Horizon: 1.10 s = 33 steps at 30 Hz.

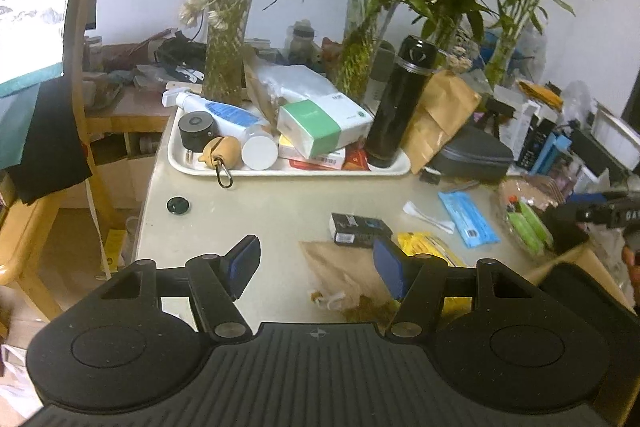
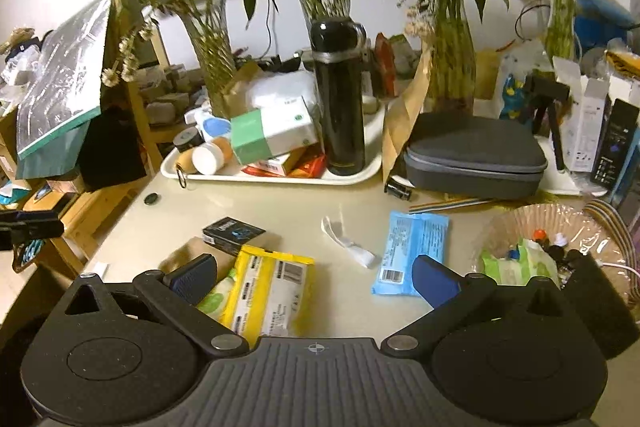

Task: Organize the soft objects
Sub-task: 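Move the right tool toward the blue wet-wipe packet on the table, then close the right tool on the blue wet-wipe packet while the left tool grasps the tan fabric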

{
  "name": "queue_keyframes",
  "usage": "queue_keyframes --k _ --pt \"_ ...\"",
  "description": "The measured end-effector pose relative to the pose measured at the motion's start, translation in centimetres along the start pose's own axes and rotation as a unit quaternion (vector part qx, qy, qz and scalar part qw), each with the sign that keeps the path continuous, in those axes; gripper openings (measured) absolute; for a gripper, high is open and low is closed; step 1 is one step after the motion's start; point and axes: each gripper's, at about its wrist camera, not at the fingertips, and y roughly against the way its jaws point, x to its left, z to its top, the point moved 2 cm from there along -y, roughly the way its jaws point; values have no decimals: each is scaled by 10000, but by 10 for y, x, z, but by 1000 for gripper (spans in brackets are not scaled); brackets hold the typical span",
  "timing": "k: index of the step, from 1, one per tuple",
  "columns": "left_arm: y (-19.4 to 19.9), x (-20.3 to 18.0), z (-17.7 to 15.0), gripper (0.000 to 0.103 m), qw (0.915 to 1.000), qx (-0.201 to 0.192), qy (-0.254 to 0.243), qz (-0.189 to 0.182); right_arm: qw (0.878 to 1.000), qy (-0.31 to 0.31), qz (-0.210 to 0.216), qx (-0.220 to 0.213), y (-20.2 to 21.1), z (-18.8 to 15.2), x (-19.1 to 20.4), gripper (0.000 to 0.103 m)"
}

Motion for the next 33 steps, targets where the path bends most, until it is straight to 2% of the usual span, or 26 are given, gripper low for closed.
queue_keyframes --k 3,9,12,19,24,27,28,31,33 --pt "-15 12 3 62 9998 -13 188 -84 9999 58 -20 98 -14 2 -4 103" --pt "-48 30 5 62 9988 82 484 25 9994 -78 55 345 -47 9 -14 103" --pt "-61 35 5 61 9980 213 573 -171 9990 -136 11 432 -65 13 -21 103" --pt "-94 39 2 61 9937 507 697 -717 9959 -66 -399 812 -110 14 -40 102" --pt "-128 46 -7 61 9806 1087 1184 -1126 9918 -161 -694 1063 -139 7 -56 102" --pt "-147 48 -14 59 9719 1407 1457 -1196 9896 -239 -762 1194 -153 3 -65 102" --pt "-152 47 -16 54 9699 1487 1495 -1214 9891 -258 -782 1217 -157 3 -67 102" --pt "-161 47 -19 52 9641 1648 1616 -1311 9884 -225 -861 1233 -165 2 -70 102" --pt "-166 47 -21 46 9599 1744 1724 -1359 9875 -285 -900 1264 -169 1 -73 102"
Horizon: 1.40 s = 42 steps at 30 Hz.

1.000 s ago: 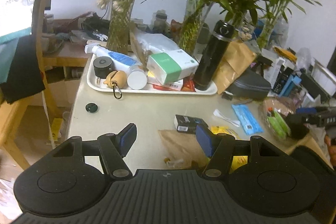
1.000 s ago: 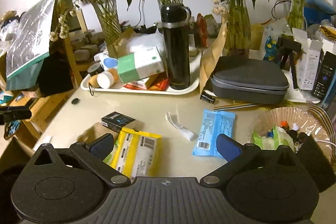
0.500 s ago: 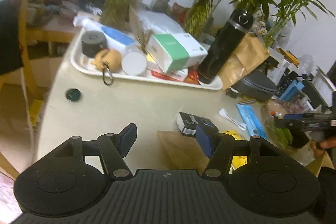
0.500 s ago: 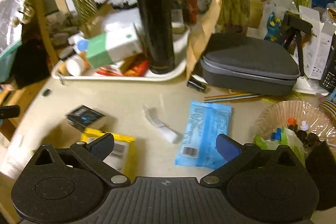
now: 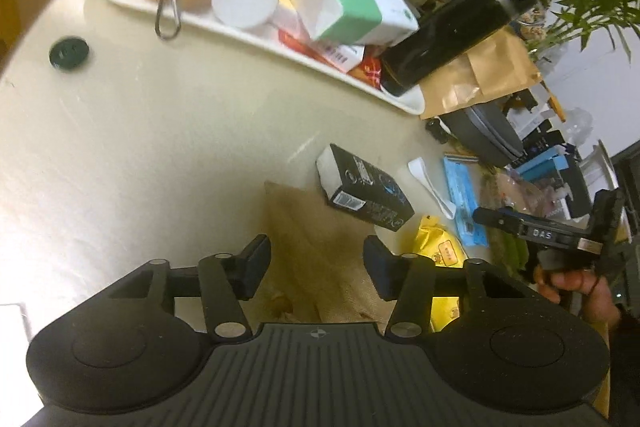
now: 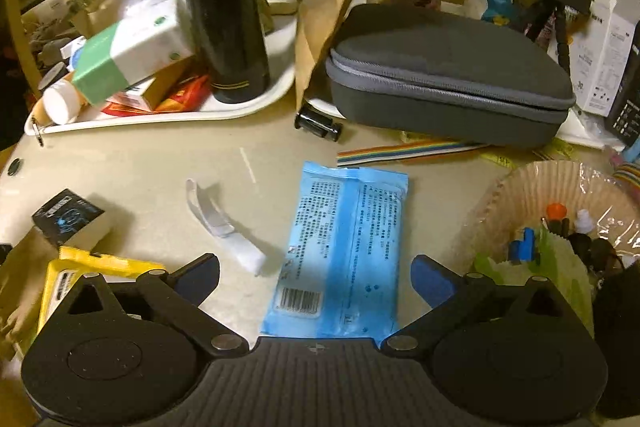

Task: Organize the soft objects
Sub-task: 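Close the right tool on the blue wet-wipe packet while the left tool grasps the tan fabric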

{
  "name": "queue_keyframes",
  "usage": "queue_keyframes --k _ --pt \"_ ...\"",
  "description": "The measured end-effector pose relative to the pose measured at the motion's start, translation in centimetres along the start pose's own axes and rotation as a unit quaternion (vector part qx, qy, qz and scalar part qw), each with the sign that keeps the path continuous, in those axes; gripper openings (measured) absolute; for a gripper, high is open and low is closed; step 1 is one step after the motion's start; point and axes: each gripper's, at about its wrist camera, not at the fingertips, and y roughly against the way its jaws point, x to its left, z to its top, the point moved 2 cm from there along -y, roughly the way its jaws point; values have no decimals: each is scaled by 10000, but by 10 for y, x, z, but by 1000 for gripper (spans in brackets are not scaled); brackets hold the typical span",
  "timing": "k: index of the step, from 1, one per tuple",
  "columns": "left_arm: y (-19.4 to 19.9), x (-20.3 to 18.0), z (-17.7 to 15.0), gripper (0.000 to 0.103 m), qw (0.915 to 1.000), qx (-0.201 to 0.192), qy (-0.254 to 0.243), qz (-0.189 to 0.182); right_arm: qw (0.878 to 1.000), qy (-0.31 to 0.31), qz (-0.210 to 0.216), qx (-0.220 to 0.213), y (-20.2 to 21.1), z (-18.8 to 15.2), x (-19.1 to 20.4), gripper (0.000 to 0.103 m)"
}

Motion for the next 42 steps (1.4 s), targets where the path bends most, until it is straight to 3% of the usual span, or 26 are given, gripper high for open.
queue_keyframes --k 5,10,15,17,25,36,42 --pt "-9 0 -1 36 9998 149 107 -112 9998 -172 -55 47 -11 1 -5 101" --pt "-14 9 -2 26 9990 162 399 -147 9996 -223 -106 153 -21 1 -7 94" --pt "-15 15 -2 16 9974 174 659 -213 9994 -229 -200 178 -28 -2 -9 77" --pt "-15 14 -2 7 9974 203 645 -265 9994 -251 -182 150 -27 -2 -10 74" --pt "-13 10 -3 2 9973 169 597 -393 9984 -395 -264 322 -23 0 -10 68" --pt "2 12 -4 1 9945 -50 900 -538 9990 -433 -128 38 14 13 -7 67" --pt "20 3 -6 1 9958 -299 696 -514 9994 -316 -9 -123 35 16 0 67"
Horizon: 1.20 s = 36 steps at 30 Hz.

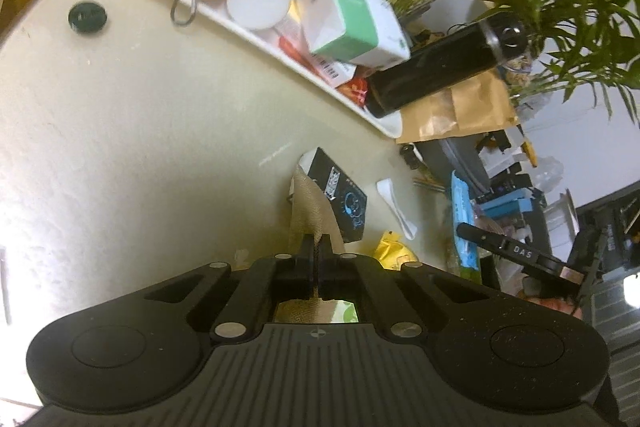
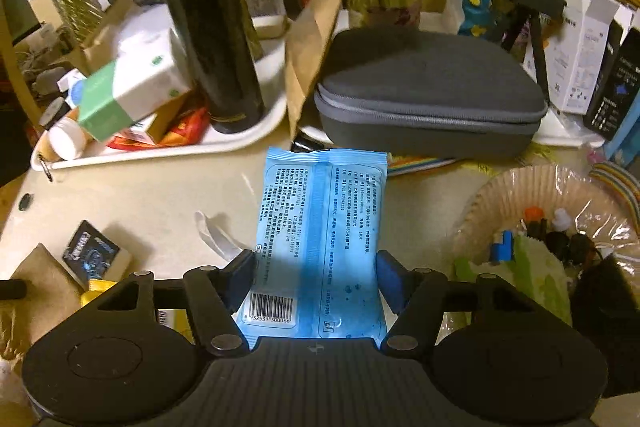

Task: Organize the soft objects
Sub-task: 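Close the right tool on the blue wet-wipe packet while the left tool grasps the tan fabric, then carry the blue packet toward the box with the right tool while the left tool drops the tan fabric in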

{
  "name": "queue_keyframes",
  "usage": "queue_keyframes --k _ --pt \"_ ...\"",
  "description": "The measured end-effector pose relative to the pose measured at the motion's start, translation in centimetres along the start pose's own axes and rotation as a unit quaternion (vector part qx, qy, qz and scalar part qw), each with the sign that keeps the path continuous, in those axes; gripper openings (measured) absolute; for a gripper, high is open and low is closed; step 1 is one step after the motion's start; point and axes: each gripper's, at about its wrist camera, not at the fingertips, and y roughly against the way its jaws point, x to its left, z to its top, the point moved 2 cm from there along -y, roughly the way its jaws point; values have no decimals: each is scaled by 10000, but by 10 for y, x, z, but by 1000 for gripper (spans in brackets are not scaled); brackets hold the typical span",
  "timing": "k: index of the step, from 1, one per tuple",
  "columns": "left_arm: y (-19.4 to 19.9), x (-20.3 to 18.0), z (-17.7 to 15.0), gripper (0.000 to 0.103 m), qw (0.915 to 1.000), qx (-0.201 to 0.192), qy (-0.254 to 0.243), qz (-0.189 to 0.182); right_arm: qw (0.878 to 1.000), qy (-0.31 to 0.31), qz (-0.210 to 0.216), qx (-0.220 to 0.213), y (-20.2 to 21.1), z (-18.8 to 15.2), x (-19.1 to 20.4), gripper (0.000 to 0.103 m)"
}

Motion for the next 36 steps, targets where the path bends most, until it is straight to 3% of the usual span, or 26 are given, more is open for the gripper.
queue_keyframes --k 8,15,26,36 --pt "20 -17 -4 1 9977 -324 -577 164 9996 82 112 -260 31 2 6 67" --pt "37 -42 -10 1 9881 -634 -1340 421 9987 170 181 -445 56 -2 11 67" --pt "60 -86 -6 1 9769 -918 -1827 616 9971 118 415 -625 81 -15 10 67" --pt "116 -143 -6 1 9609 -1429 -2274 675 9894 289 840 -1149 122 -17 20 67"
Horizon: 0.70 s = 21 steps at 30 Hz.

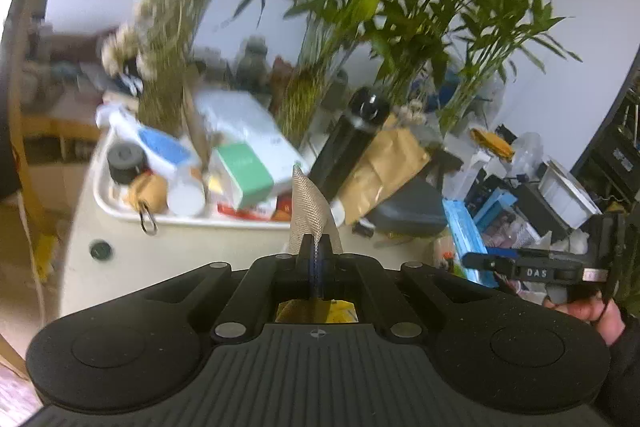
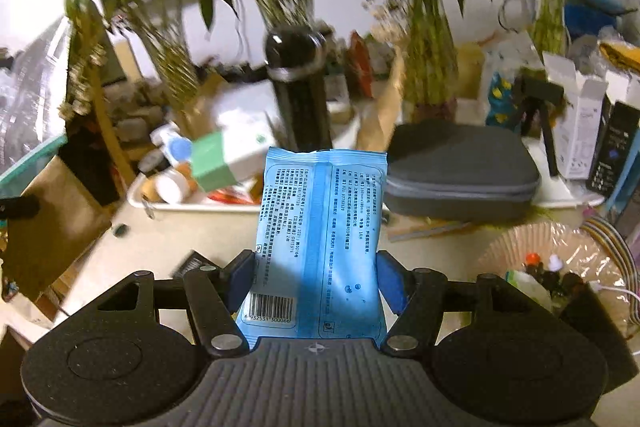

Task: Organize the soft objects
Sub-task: 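Carry the blue packet toward the box with the right tool while the left tool drops the tan fabric in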

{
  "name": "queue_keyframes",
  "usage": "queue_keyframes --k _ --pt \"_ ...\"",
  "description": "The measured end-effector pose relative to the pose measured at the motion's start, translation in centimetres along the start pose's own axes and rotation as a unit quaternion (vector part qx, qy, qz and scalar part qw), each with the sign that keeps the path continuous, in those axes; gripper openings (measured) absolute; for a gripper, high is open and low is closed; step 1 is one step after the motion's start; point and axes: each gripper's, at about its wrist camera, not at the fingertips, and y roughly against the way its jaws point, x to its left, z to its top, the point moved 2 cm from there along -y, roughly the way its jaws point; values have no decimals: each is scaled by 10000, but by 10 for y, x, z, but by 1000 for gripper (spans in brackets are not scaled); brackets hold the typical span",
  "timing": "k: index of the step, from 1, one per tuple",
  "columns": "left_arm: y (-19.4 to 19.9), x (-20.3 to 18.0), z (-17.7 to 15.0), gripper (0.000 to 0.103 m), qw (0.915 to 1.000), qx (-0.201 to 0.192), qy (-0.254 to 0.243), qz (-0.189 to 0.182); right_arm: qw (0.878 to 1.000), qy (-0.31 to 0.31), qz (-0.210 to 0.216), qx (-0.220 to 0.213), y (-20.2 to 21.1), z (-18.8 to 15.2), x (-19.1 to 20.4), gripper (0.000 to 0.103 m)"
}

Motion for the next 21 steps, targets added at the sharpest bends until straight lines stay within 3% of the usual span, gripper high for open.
queue_keyframes --k 10,21 --pt "69 -33 11 1 9980 -483 -355 215 9987 451 63 -242 73 -1 32 67" --pt "112 -69 -7 1 9962 -510 -675 205 9968 679 266 -322 145 -19 50 67"
